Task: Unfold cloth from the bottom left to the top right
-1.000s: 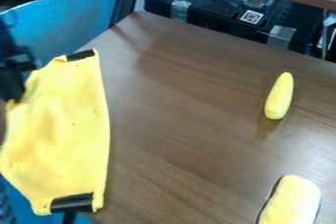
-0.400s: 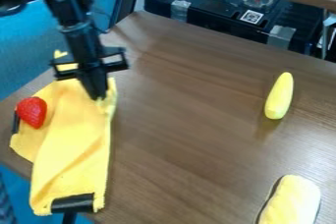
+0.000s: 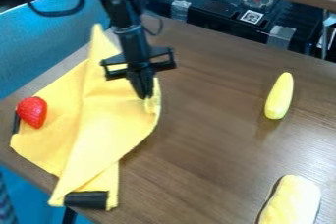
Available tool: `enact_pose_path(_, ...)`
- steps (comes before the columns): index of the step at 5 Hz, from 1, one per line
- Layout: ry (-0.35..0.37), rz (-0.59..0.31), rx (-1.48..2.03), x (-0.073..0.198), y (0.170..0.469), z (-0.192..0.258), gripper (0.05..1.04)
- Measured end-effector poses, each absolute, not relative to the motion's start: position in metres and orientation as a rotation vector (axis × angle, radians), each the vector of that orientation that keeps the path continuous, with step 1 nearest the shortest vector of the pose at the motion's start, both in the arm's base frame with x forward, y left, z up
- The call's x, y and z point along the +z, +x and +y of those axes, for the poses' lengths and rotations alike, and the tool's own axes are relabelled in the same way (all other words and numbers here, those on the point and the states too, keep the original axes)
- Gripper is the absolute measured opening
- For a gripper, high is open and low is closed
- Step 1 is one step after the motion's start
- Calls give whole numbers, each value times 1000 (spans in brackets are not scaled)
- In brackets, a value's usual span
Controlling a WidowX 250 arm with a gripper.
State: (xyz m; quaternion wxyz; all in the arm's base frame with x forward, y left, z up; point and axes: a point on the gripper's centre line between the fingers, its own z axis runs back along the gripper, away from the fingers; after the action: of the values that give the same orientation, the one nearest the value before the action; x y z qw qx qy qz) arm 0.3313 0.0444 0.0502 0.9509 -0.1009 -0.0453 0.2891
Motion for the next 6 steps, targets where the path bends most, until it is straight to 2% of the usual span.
enact_pose_path(2, -247, -95, 579, 51, 369, -4, 51)
enact_pose_path(3, -274, -108, 585, 55, 386, -19, 51)
enact_pose_path(5, -277, -118, 604, 44, 408, -32, 67)
enact_pose_path(6, -265, -136, 593, 47, 414, -32, 198)
